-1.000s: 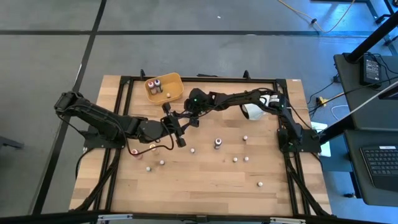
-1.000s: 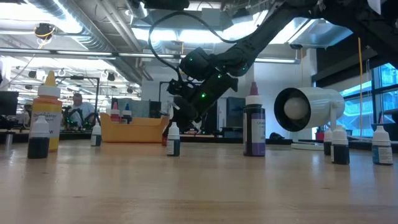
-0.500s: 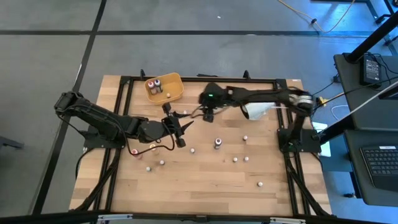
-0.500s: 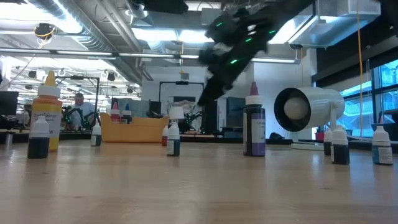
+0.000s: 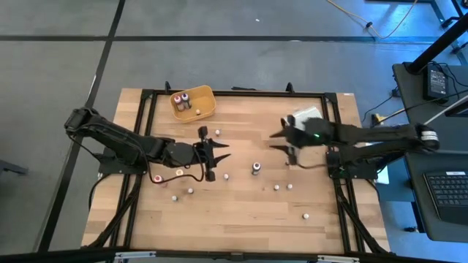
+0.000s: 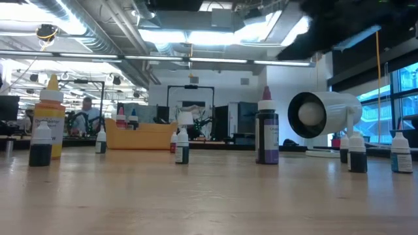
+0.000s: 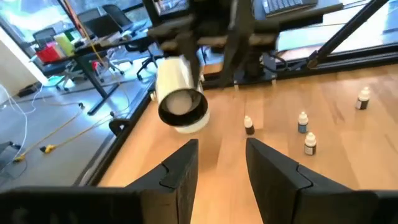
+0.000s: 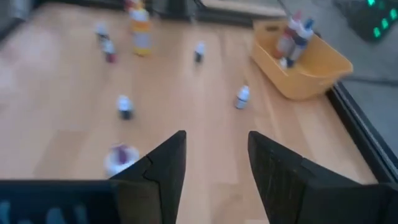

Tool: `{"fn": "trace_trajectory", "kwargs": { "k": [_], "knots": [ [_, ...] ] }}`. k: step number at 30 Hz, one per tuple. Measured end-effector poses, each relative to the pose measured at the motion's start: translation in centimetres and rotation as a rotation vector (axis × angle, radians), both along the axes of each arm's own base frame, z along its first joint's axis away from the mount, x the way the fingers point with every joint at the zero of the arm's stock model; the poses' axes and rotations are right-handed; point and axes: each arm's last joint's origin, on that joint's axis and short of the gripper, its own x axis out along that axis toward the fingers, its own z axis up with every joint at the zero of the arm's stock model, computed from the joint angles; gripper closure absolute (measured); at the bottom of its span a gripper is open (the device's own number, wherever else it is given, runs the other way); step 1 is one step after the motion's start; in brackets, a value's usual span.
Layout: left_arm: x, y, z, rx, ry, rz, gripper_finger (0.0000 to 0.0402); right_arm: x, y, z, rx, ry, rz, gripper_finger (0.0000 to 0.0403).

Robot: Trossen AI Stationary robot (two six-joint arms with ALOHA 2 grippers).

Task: Pick & Place food coloring
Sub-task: Put the top small red food coloring bottle into the yellow bin

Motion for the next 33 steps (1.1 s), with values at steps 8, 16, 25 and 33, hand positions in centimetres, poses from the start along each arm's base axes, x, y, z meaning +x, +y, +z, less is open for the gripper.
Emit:
{"fn": "trace_trajectory", "kwargs": {
  "k": [8, 16, 25, 33],
  "knots": [
    [1.8, 2.8, -1.6, 0.022, 0.043, 0.105, 0.0272, -4.3, 1.1, -2.7, 0.059, -0.119, 0.020, 0.0228],
    [2.8, 6.6, -2.7, -0.104, 0.041, 0.146, 0.0271, -4.6, 1.1, -4.3, 0.059, -0.256, 0.023, 0.0228],
    [2.8, 8.8, -2.9, -0.199, 0.060, 0.037, 0.0226, -4.9, 1.3, -5.5, 0.159, -0.138, 0.030, 0.0228],
    [2.8, 9.2, -3.0, -0.172, 0.081, 0.030, 0.0197, -5.1, 1.5, -6.0, 0.173, -0.084, 0.088, 0.0228]
  ]
}}
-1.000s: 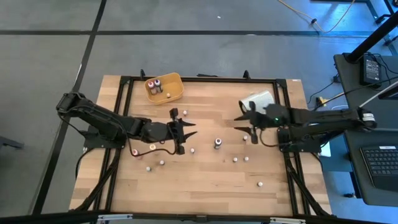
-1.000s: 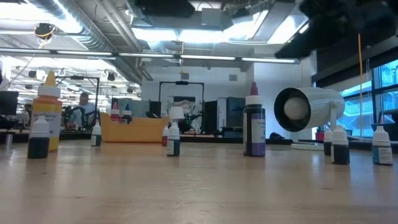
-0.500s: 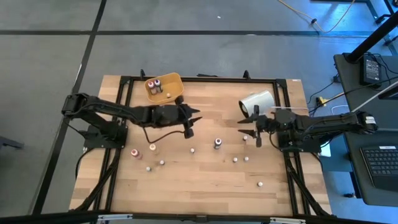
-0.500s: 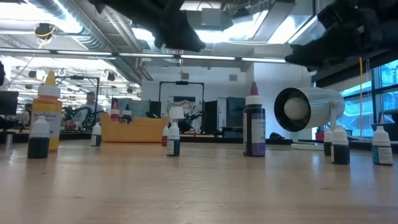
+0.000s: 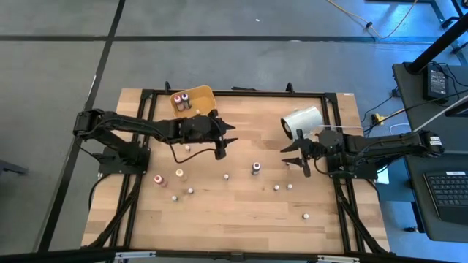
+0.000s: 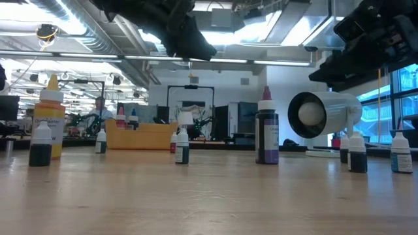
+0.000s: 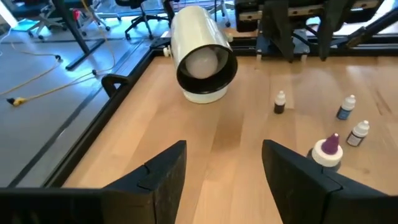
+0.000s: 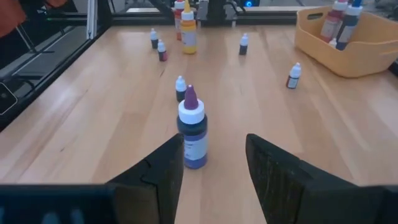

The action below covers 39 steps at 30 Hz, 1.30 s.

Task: Pick & Place food coloring
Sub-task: Put the top small red food coloring bottle into the yellow bin

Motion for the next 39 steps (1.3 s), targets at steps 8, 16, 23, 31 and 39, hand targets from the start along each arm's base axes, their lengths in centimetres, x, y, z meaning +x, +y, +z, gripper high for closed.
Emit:
{"fn": "trace_trajectory", "kwargs": {
  "k": [8, 16, 23, 31, 39],
  "knots": [
    [-0.5, 0.9, -0.6, -0.080, 0.037, 0.157, 0.0201, 0.0, 0.0, 0.0, -0.014, -0.002, 0.005, 0.0228],
    [-2.1, 3.4, -2.1, -0.197, 0.141, 0.447, 0.0205, 0.0, 0.0, 0.0, -0.025, -0.003, 0.008, 0.0228],
    [-1.1, 3.7, -4.2, -0.230, 0.219, 0.419, 0.0205, 0.0, 0.0, 0.0, -0.026, -0.002, 0.008, 0.0228],
    [-0.1, 4.1, -7.6, -0.221, 0.332, 0.445, 0.0206, 0.0, 0.0, 0.0, -0.026, -0.002, 0.008, 0.0228],
    [0.1, 5.0, -9.2, -0.208, 0.384, 0.490, 0.0206, 0.0, 0.0, 0.0, -0.028, -0.002, 0.008, 0.0228]
  ]
}}
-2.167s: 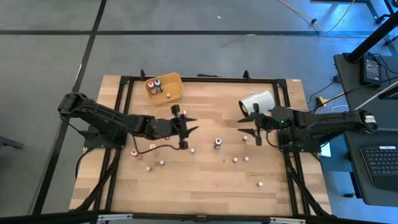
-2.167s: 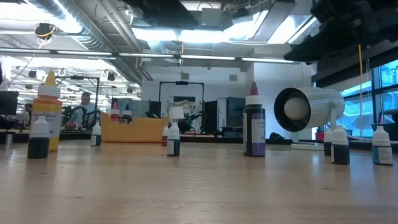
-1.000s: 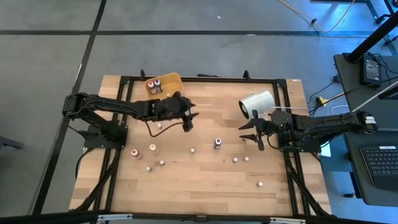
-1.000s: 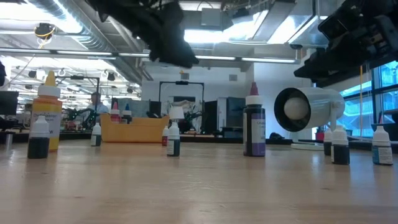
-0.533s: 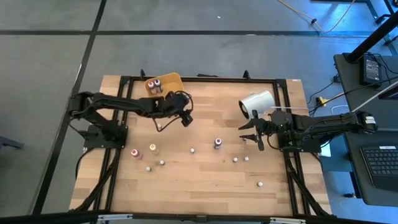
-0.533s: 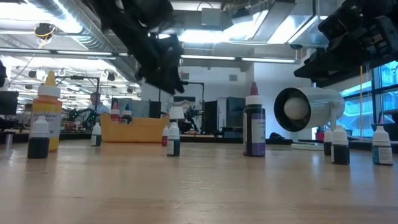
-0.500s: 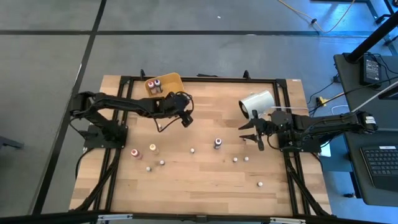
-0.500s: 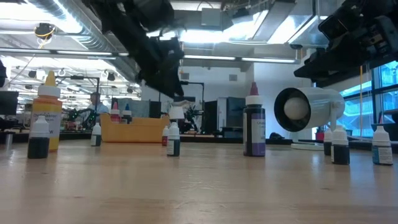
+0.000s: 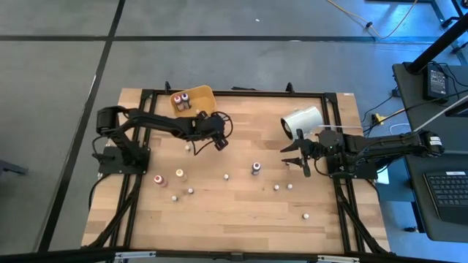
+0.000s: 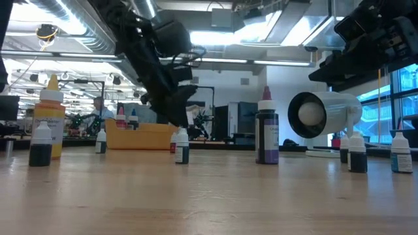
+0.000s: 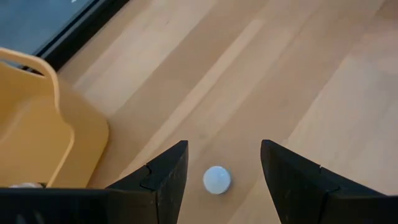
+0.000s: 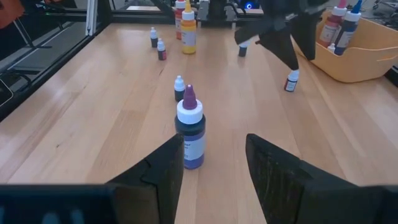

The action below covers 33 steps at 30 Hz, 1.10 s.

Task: Pick & Place food coloring
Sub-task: Put the top small red food coloring bottle into the yellow bin

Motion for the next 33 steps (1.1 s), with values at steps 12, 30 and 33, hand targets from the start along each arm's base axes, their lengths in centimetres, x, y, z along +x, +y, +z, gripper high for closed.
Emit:
{"fn": "trace_trajectory", "kwargs": {
  "k": [12, 30, 33],
  "knots": [
    [0.1, 0.7, -1.6, -0.043, 0.053, 0.001, 0.0206, 0.0, 0.0, 0.0, 0.000, 0.003, 0.000, 0.0228],
    [-0.3, 0.6, -1.9, -0.050, 0.106, 0.006, 0.0219, 0.0, 0.0, 0.0, -0.001, 0.003, 0.000, 0.0228],
    [-0.3, 0.6, -1.9, -0.049, 0.106, 0.004, 0.0240, 0.0, 0.0, 0.0, -0.001, 0.003, 0.000, 0.0228]
  ]
}}
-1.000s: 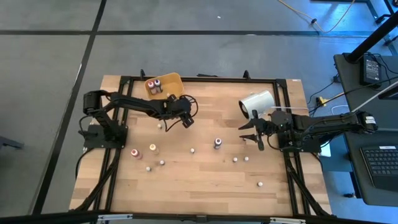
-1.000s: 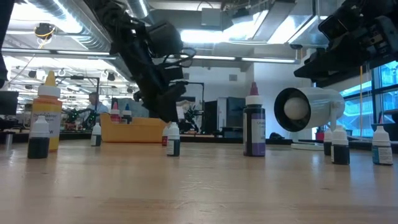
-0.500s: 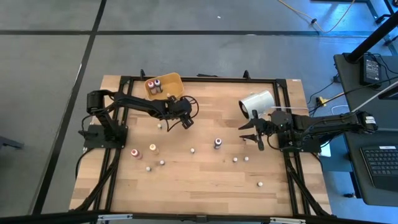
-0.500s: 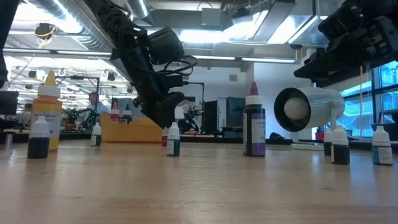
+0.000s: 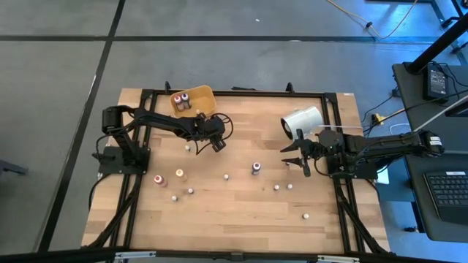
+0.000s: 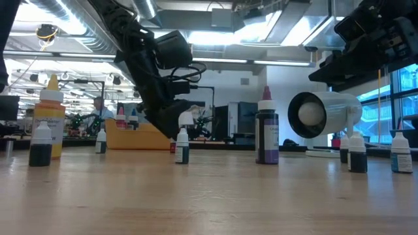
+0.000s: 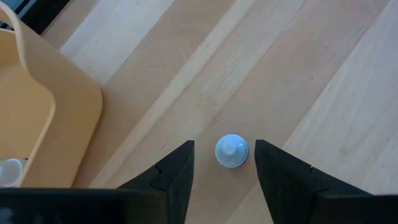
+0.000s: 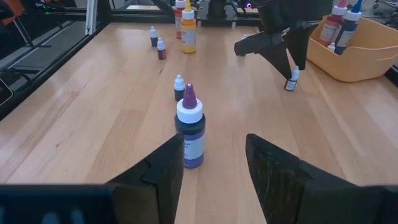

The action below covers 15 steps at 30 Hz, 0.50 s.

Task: Pick & Place food coloring
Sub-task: Put the top small red food coloring bottle into the yellow bin

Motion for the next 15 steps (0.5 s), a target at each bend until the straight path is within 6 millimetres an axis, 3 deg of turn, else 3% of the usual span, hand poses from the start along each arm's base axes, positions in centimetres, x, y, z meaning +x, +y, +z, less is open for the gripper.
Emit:
{"fn": "trace_trajectory", "kwargs": {
  "k": [10, 15],
  "knots": [
    [0.06, -0.07, -0.01, -0.015, -0.001, -0.027, 0.0327, 0.00, 0.00, -0.01, -0.008, 0.000, 0.003, 0.0228],
    [0.09, -0.07, 0.01, -0.017, -0.004, -0.029, 0.0350, -0.05, 0.00, -0.12, -0.025, 0.012, 0.009, 0.0228]
  ]
}}
